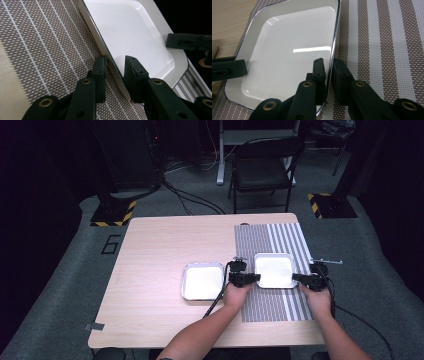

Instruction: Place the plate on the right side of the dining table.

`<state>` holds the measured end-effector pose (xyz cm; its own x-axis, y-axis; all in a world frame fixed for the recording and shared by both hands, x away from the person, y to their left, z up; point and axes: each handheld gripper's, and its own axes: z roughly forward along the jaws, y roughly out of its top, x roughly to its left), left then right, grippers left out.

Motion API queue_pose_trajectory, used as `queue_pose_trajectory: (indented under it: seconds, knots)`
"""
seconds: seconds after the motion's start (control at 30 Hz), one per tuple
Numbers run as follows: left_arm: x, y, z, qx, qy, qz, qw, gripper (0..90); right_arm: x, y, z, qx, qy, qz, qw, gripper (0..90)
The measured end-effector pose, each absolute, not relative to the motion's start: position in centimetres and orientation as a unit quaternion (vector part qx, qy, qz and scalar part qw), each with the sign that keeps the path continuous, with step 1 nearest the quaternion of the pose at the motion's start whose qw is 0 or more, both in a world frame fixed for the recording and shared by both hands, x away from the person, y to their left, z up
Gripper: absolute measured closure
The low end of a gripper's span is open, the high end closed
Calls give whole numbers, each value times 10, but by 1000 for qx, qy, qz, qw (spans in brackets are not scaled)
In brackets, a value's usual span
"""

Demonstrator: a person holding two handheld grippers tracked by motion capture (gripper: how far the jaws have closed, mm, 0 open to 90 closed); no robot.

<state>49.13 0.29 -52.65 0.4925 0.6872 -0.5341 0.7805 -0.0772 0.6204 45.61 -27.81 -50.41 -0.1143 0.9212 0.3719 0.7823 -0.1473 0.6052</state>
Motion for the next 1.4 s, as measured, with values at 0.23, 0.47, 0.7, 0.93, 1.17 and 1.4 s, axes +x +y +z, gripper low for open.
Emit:
queue_pose_trajectory:
  seconds: [0.23, 0.47, 0.7, 0.93, 1.17, 1.4]
  knots:
    - [490, 2, -526, 737, 494, -53, 458, 700, 458, -280, -506, 661, 646, 369, 99, 802]
    - [489, 1, -525, 741, 486, -55, 459, 685, 458, -280, -505, 664, 642, 366, 109, 759]
    - [486, 2, -518, 743, 476, -52, 468, 639, 457, -282, -502, 662, 640, 370, 127, 714]
    - [483, 10, -513, 743, 473, -47, 471, 598, 449, -279, -487, 639, 655, 371, 159, 669]
    - [482, 23, -508, 738, 475, -42, 478, 542, 436, -270, -479, 619, 662, 391, 161, 565]
    - [477, 40, -500, 735, 473, -37, 485, 508, 428, -257, -473, 601, 671, 406, 153, 542]
